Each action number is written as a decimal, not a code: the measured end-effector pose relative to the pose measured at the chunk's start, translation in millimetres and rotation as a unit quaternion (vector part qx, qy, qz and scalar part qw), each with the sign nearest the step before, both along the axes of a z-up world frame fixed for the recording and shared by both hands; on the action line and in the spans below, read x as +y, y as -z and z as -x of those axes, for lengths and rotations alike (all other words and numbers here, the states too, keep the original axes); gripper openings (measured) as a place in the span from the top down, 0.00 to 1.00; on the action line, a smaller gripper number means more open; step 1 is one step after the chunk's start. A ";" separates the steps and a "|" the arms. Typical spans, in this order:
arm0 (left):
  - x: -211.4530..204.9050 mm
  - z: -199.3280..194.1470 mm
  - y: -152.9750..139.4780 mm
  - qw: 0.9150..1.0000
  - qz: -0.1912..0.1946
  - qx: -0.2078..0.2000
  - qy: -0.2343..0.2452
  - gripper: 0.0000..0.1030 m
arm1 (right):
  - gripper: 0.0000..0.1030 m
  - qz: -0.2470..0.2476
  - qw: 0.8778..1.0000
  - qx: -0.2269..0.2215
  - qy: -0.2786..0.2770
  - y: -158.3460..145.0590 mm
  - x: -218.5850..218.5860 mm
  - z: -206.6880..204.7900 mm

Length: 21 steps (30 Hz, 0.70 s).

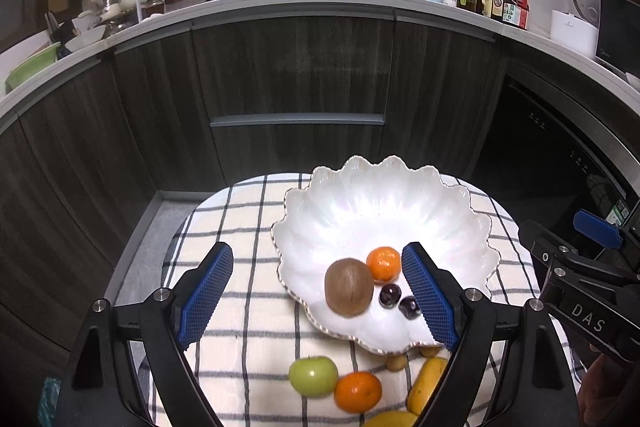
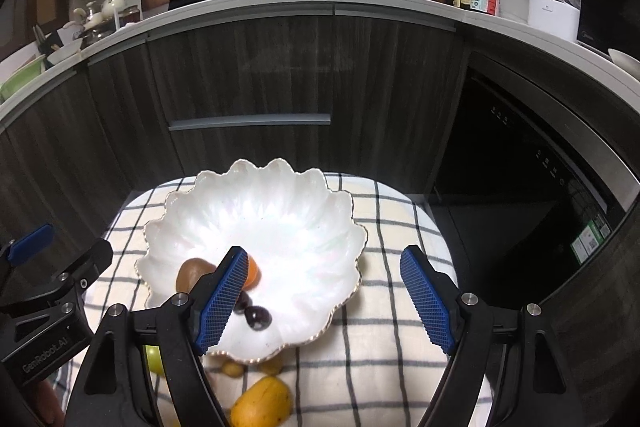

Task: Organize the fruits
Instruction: 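Lift both open tools up and away from the white bowl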

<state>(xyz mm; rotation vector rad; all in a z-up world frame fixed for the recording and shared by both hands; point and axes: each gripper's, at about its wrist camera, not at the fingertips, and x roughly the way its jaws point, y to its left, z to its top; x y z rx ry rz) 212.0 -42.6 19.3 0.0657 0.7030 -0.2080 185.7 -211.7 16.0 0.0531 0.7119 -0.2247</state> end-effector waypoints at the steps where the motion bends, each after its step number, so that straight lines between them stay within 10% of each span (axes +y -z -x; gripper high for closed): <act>1: 0.6 3.7 0.4 1.000 0.001 0.000 0.000 0.16 | 0.23 -0.001 1.000 0.000 0.000 0.5 0.2 3.7; 21: -2.6 52.6 19.3 1.000 -0.005 0.008 0.001 0.16 | 0.23 -0.005 1.000 0.007 0.011 17.1 -5.7 56.2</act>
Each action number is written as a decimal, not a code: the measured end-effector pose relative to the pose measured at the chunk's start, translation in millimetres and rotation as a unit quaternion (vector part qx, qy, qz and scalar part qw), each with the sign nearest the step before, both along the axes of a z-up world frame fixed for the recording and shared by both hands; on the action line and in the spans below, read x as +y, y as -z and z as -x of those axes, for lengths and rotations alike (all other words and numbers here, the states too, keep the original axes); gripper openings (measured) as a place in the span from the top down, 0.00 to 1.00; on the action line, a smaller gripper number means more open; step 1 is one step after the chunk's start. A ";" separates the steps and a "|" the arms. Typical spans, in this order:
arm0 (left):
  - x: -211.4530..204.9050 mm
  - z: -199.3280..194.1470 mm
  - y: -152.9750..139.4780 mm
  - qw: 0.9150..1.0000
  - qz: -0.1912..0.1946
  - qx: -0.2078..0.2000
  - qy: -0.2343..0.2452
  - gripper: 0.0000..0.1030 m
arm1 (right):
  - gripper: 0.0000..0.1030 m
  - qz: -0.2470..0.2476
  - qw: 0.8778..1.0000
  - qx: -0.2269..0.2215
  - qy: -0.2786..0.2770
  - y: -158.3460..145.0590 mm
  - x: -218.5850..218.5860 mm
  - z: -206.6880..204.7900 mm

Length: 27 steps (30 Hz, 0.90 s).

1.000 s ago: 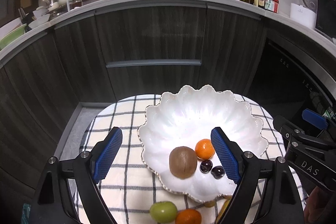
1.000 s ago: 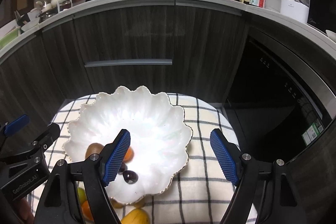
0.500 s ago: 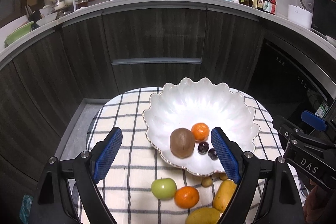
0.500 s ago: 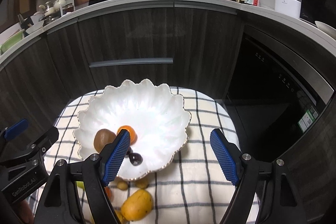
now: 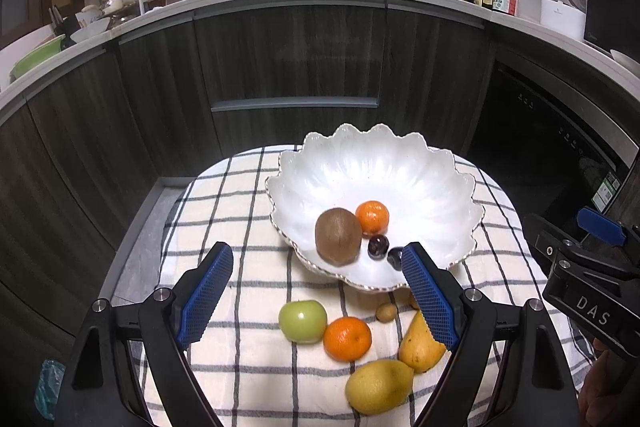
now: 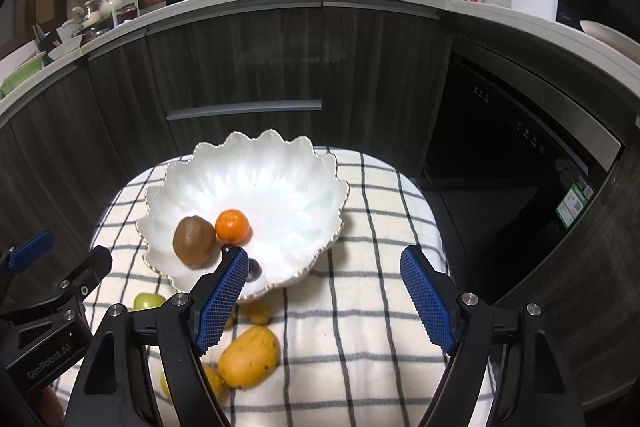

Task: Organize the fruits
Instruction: 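Lift both open tools up and away from the white bowl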

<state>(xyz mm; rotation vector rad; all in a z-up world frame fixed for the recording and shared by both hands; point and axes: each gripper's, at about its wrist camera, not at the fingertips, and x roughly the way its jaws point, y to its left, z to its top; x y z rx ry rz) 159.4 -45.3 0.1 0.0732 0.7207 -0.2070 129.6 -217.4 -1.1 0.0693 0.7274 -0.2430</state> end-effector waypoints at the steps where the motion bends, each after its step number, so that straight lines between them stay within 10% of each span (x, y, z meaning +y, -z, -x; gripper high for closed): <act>1: -0.1 2.4 1.8 1.000 0.000 0.000 0.000 0.16 | 0.23 -0.002 1.000 0.001 0.000 1.2 -0.4 1.3; 27: -8.5 37.6 66.1 0.998 -0.016 0.048 0.025 0.09 | 0.23 0.010 0.999 0.043 0.022 51.2 -2.3 40.4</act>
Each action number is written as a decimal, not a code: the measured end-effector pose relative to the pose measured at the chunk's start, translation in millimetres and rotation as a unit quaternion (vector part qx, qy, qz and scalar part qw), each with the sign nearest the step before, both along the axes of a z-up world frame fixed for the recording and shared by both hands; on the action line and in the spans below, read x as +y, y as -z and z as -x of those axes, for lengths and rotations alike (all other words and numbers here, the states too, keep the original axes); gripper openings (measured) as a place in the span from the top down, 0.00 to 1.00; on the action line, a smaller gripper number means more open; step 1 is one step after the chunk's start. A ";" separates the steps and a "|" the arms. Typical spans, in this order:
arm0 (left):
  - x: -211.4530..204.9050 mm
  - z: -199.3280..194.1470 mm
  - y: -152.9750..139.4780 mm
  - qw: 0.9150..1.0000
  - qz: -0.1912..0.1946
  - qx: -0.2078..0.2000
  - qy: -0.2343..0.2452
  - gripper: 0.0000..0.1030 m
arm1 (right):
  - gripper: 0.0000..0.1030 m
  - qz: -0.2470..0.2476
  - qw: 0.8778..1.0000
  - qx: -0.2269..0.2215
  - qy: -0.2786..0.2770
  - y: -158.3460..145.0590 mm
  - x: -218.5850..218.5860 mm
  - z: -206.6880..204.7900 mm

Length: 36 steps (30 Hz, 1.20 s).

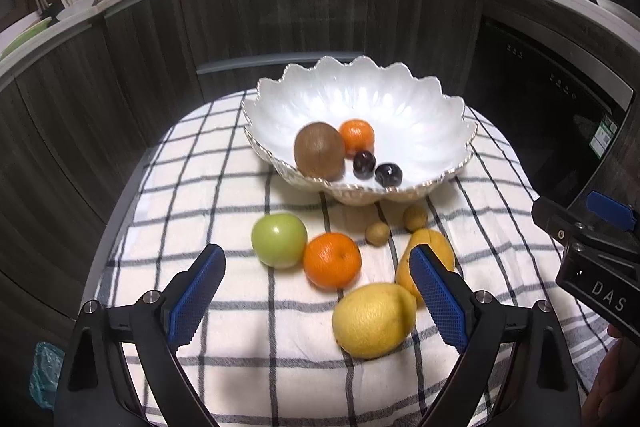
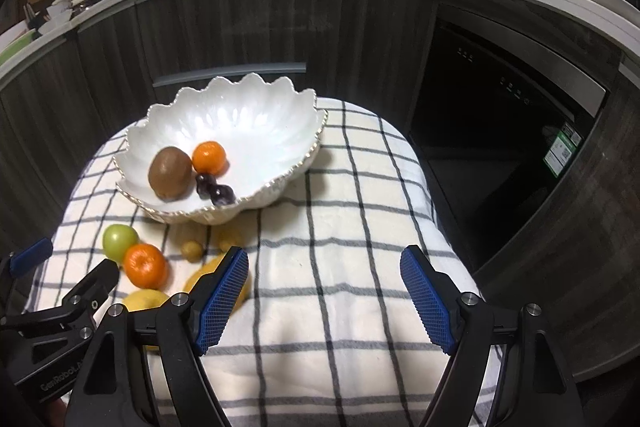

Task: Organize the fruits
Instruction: 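Lift both open tools up and away from the white bowl, then grasp the yellow lemon with the left tool while the right tool moves toward the mango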

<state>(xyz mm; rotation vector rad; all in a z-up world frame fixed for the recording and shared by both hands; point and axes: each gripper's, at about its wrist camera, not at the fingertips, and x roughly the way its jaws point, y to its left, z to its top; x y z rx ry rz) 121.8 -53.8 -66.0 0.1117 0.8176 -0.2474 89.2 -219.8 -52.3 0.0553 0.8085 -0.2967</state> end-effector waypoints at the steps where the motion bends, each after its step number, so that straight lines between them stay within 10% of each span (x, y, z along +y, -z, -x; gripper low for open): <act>1: -1.2 0.7 2.6 1.000 0.000 0.002 0.002 0.09 | 0.23 0.000 1.000 0.001 0.002 2.2 -1.2 1.5; 36: -27.8 2.6 73.2 0.996 -0.025 0.073 0.047 0.10 | 0.23 -0.004 0.999 0.044 0.022 46.3 -15.2 7.8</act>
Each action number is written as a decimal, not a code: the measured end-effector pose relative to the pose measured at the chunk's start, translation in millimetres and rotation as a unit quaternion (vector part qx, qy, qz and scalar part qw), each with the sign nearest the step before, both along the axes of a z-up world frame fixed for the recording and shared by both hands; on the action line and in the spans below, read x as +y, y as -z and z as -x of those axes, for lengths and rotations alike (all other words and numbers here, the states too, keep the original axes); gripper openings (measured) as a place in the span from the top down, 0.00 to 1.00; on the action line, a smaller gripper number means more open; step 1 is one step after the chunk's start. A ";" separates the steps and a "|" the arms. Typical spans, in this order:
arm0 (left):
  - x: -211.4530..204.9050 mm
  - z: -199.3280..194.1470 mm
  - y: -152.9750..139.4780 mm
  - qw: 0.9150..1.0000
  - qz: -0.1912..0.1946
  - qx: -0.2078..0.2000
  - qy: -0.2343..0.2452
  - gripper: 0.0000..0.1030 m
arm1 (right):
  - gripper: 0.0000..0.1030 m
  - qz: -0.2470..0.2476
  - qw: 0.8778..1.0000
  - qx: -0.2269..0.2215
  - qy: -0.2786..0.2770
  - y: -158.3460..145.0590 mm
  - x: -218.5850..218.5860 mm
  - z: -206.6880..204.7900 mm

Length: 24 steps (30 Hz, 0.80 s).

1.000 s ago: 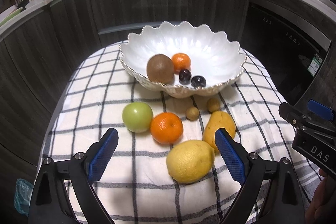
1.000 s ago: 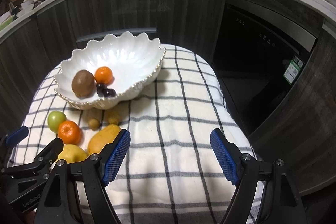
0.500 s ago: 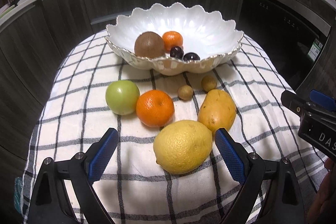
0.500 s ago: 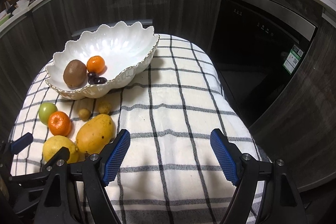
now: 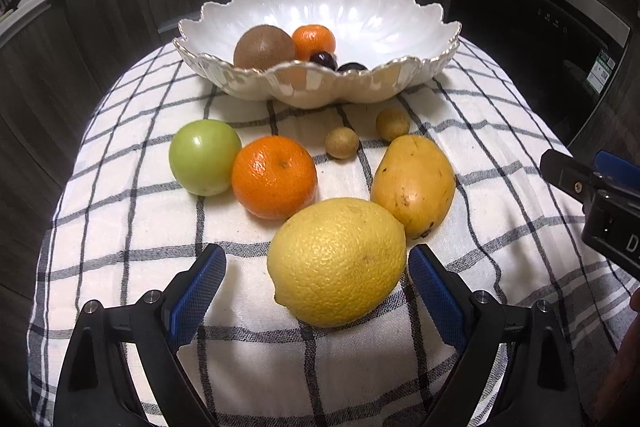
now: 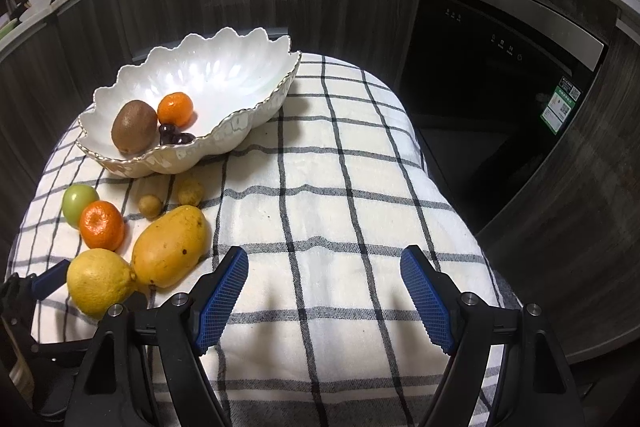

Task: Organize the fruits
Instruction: 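Grasp the yellow lemon with the left tool while the right tool moves toward the mango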

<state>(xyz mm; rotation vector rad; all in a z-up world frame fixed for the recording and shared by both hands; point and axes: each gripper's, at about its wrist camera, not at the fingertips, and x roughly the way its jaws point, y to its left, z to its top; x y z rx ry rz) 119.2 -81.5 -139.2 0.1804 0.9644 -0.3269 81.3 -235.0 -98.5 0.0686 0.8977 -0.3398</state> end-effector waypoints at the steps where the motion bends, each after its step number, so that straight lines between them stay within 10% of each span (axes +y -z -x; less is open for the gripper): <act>1: -0.2 -1.0 1.6 1.000 -0.002 0.002 0.000 0.11 | 0.23 0.000 1.000 0.001 0.000 0.5 0.0 -0.2; 12: -5.1 -1.2 3.6 1.000 0.008 0.005 0.018 0.41 | 0.23 -0.011 1.000 0.004 0.006 6.0 -2.7 -1.0; 24: 3.1 2.9 -1.4 1.000 0.007 -0.005 0.010 0.42 | 0.23 -0.005 1.000 0.001 -0.003 3.3 2.6 -1.7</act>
